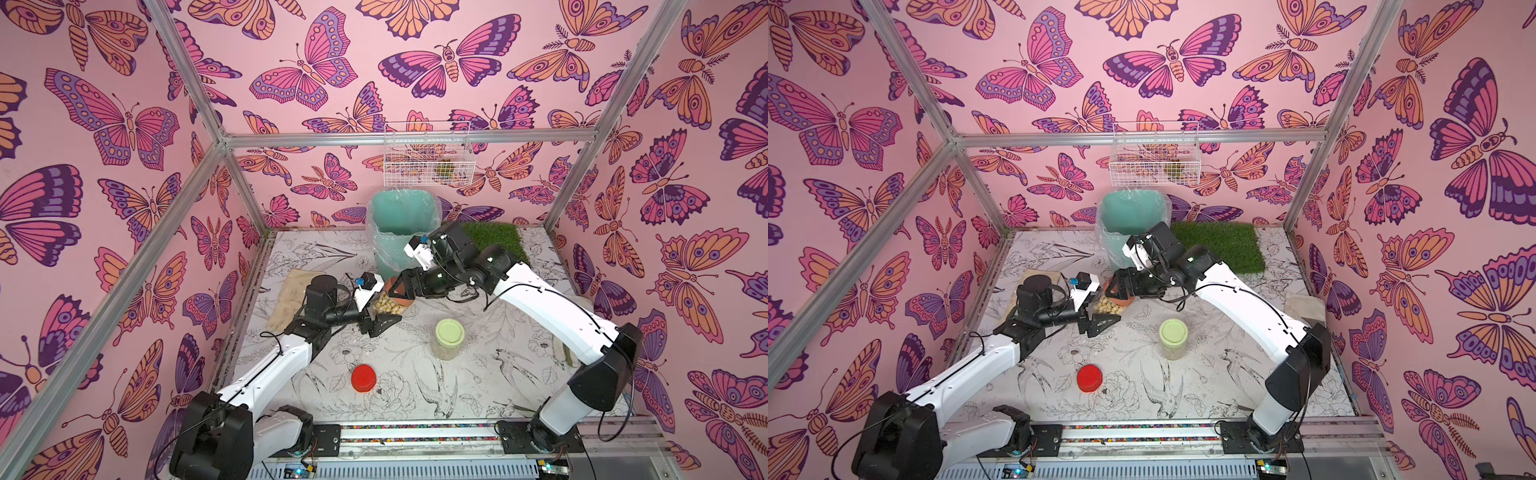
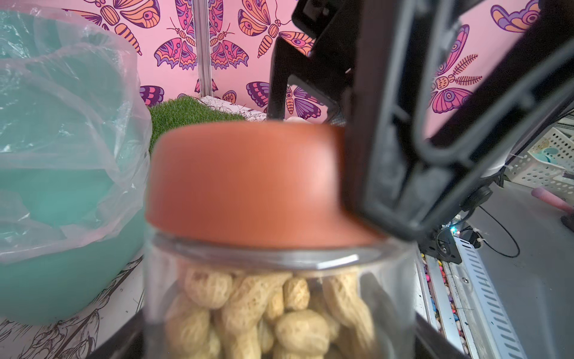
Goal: Empty moldy peanuts from jars
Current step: Unscrew the lid from the jar.
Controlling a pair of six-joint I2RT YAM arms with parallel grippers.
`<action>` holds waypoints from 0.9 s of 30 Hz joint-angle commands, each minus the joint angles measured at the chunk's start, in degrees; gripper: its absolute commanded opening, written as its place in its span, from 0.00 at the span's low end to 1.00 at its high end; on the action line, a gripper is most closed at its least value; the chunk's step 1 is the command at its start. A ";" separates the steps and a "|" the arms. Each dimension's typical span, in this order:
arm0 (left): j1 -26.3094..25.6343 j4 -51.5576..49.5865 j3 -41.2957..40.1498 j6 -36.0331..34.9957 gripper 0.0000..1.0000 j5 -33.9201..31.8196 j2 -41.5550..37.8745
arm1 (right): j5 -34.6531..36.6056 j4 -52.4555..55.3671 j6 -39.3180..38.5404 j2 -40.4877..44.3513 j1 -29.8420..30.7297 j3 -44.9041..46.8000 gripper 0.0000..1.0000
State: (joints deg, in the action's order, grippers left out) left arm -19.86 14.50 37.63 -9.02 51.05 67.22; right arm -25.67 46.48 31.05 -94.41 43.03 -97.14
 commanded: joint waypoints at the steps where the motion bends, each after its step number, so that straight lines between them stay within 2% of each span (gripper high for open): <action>1: 0.17 3.95 0.48 -0.65 0.00 1.50 -1.39 | -2.07 -0.55 -5.29 0.04 0.22 -1.40 0.77; 4: 0.17 3.95 0.60 -0.32 0.00 2.27 -1.22 | -6.65 -1.55 -14.38 0.96 -0.64 0.20 0.65; 7: 0.17 3.95 0.74 0.26 0.00 3.24 -1.26 | -7.95 -0.63 -25.09 2.08 -1.78 1.68 0.61; 13: 0.17 3.95 0.77 1.19 0.00 5.17 -1.48 | -10.83 -0.03 -43.04 3.89 -5.06 4.53 0.62; 17: 0.17 3.91 1.26 1.83 0.00 6.64 -0.98 | -12.31 0.57 -55.04 5.93 -5.15 5.94 0.70; 20: 0.17 3.95 1.54 2.15 0.00 7.13 -0.69 | -12.53 2.98 -57.30 4.81 -5.19 3.24 0.82; 23: 0.17 4.08 1.49 2.07 0.00 6.96 -0.86 | -13.19 3.06 -54.80 4.73 -5.16 1.95 0.99; 27: 0.16 4.18 1.51 1.90 0.00 6.87 -0.78 | -14.46 1.26 -50.50 5.90 -5.18 3.47 0.99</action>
State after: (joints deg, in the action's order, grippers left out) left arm -19.97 15.68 37.65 -7.88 56.97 67.22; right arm -38.50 47.11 -20.58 -90.52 38.22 -93.01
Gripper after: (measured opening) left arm 0.871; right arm 0.990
